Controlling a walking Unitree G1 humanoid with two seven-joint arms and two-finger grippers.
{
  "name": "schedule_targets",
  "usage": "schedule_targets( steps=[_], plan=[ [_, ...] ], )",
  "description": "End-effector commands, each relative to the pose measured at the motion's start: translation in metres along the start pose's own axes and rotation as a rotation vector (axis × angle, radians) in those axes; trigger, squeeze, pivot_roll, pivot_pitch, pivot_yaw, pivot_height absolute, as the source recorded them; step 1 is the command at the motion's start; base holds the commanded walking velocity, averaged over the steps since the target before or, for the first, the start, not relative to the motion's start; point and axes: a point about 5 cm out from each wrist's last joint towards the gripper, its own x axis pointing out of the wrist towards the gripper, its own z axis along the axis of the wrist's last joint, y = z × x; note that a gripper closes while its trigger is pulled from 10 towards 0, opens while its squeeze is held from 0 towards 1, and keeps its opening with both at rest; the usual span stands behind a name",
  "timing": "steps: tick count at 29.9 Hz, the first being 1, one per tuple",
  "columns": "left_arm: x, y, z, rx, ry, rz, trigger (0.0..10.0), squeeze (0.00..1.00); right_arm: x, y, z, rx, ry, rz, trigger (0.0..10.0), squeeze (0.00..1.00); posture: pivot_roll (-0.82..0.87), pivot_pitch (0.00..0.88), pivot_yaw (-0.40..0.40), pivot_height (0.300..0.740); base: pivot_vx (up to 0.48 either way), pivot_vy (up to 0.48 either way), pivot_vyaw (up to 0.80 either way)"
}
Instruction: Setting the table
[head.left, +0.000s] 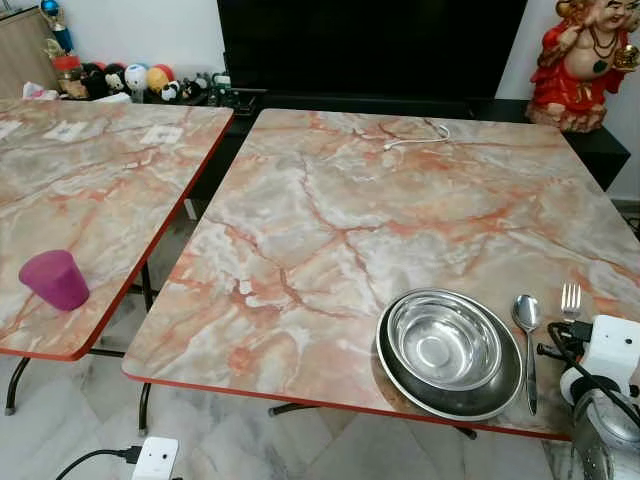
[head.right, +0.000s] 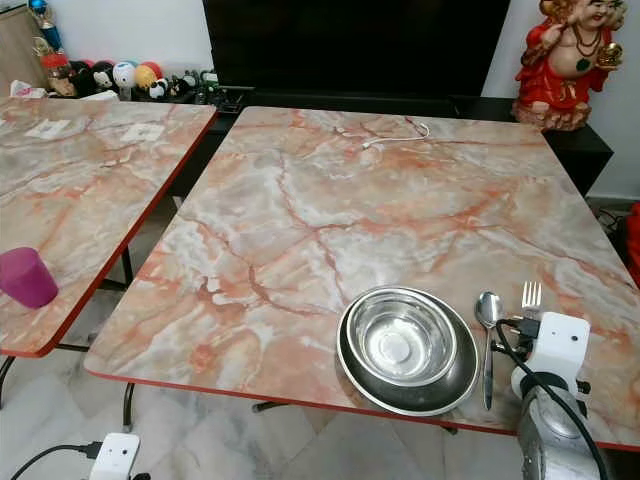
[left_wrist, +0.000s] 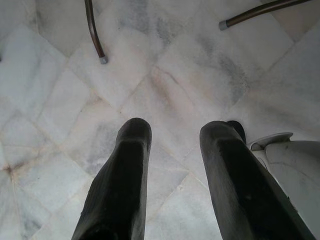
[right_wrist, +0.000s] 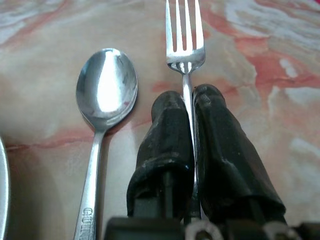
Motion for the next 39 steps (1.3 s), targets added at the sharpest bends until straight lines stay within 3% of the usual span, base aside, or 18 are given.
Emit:
schedule_targets(
  steps=[1,23,39],
  plan=[
    [-0.001,0.005,-0.005,0.003,0.025,0.009,10.0,0.00,0.000,0.001,-0.001,0.007,0.004,-0.001,10.0,0.00,0.10,0.025,-0.005,0.740,0.000,0.000,0.00],
    [-0.001,0.006,-0.004,0.004,0.021,0.012,10.0,0.00,0.008,0.012,-0.011,0.025,0.020,0.025,10.0,0.00,0.11,0.026,-0.003,0.740,0.000,0.000,0.00],
    [-0.001,0.006,-0.005,0.003,0.026,0.015,10.0,0.00,0.010,0.007,-0.015,0.022,0.023,-0.002,10.0,0.00,0.11,0.026,-0.002,0.740,0.000,0.000,0.00]
  ],
)
